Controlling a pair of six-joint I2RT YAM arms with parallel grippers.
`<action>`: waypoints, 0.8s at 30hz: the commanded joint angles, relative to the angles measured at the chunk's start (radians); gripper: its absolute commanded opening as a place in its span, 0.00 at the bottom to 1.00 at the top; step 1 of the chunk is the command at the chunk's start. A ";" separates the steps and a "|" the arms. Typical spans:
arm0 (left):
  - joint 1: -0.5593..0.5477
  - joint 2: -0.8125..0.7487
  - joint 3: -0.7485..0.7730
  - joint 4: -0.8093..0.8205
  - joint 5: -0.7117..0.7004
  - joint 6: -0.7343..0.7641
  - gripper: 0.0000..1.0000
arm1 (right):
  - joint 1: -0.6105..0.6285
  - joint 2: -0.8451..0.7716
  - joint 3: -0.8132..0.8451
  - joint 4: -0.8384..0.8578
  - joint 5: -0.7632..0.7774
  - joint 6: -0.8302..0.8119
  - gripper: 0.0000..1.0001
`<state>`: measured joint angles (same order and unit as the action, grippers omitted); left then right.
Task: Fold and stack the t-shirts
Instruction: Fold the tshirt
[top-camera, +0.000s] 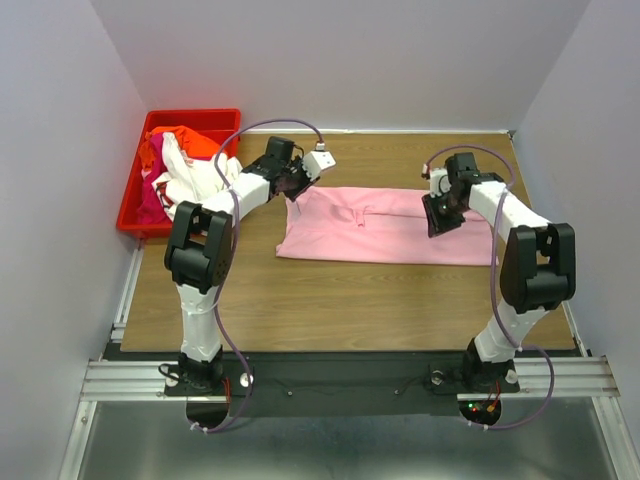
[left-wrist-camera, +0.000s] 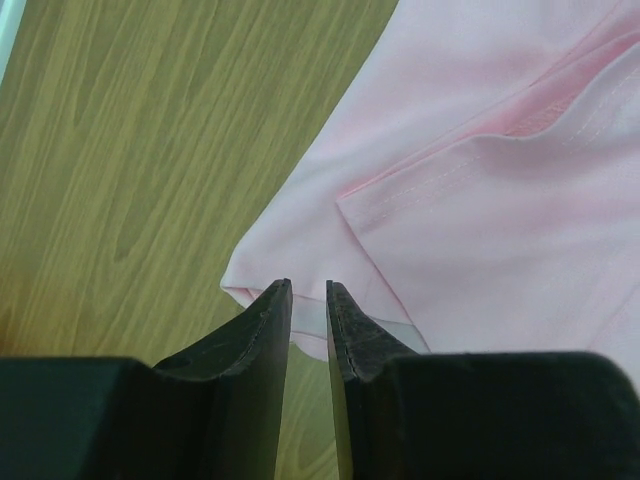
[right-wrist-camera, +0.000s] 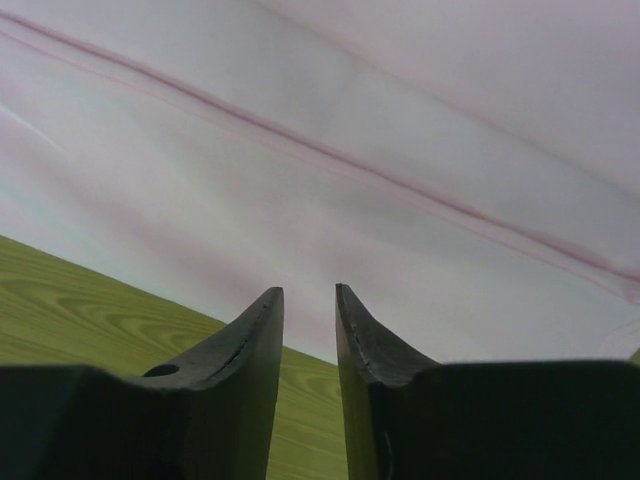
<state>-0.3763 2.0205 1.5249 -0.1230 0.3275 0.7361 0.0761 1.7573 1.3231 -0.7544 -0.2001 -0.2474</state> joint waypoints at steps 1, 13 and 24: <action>0.001 -0.014 0.073 -0.003 0.015 -0.092 0.32 | 0.008 -0.010 -0.059 0.010 0.017 0.003 0.31; -0.006 0.040 0.080 -0.055 0.008 -0.174 0.27 | -0.007 0.116 -0.042 0.061 0.038 0.020 0.27; -0.058 -0.273 -0.164 -0.213 0.051 -0.359 0.28 | 0.021 -0.054 -0.121 -0.063 -0.176 0.008 0.29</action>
<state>-0.4046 1.8908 1.4296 -0.2737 0.3420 0.4545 0.0875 1.8179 1.1995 -0.7448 -0.2764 -0.2371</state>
